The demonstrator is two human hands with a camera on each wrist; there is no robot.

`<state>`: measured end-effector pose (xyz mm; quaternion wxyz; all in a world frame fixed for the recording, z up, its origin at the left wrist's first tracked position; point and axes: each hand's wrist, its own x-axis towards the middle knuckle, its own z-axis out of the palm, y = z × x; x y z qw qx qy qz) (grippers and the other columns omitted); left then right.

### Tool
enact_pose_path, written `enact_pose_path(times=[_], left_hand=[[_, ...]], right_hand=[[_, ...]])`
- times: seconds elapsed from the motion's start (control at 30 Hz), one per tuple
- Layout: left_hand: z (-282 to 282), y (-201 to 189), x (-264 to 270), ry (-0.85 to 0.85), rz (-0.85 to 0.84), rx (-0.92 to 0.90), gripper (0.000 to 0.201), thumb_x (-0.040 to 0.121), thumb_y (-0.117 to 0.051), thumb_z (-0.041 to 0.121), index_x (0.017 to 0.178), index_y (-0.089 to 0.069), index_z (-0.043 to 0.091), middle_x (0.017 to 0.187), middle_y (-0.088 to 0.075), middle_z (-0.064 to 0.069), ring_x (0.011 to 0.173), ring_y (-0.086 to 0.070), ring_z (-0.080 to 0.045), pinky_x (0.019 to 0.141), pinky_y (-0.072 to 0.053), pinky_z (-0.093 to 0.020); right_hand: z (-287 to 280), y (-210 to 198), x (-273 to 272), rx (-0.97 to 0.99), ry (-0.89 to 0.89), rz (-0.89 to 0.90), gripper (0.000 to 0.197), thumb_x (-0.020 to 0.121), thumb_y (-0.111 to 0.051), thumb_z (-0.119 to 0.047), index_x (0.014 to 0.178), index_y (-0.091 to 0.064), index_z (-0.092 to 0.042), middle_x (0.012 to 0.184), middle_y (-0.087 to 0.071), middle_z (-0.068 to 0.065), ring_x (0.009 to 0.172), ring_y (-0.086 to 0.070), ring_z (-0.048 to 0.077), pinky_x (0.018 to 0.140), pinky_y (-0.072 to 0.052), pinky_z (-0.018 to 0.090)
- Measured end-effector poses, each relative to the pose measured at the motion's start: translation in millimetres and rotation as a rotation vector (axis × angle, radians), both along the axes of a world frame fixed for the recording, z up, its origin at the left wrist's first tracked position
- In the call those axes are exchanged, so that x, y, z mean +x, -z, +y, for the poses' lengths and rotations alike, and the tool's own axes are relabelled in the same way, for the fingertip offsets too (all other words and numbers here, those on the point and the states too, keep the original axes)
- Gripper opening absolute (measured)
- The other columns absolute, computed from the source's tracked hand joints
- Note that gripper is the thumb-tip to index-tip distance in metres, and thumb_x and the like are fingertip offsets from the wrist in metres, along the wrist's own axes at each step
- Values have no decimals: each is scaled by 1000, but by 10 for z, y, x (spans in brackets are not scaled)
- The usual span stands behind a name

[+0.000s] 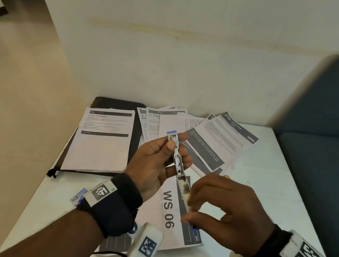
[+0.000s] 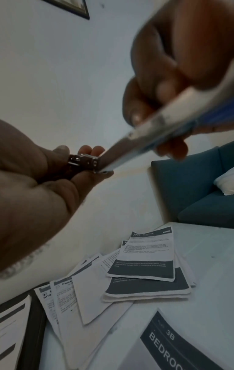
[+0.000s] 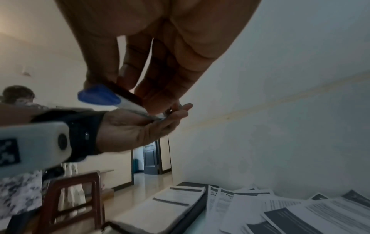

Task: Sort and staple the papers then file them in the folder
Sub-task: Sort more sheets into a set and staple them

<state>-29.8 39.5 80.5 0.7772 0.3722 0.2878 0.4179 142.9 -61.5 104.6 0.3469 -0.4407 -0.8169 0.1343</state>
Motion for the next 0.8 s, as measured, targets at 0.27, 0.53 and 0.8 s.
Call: enact_pose_path(times=[0.27,0.53,0.8], left_hand=[[11,-19,-2,-33,-108,-73,37,98,-49,22,125,-59,0,86,-65,-8,80,-69,-22,87,-59,-39],[-141,-54,99,99,52,27,31,98,-47,24,114,-68,6,85,-64,-10,82,-67,-22,83,-57,-41],[-294,26,237,144,126,23,39,91,-51,33,105,-68,1,95,-68,-22,92,-69,-31,78,-58,-38]], right_hand=[[80,119,7,-107,11,-165,26,79,-75,-42,91,-57,-27,104,-49,-14,89,-53,3,69,-49,22],[155,-30,-28,39,379,134,12,88,-67,-30,96,-57,-28,87,-60,-14,79,-60,7,64,-50,22],[202,0,-4,5,438,45,13,88,-72,-23,99,-65,-23,88,-61,-13,77,-57,3,63,-47,11]])
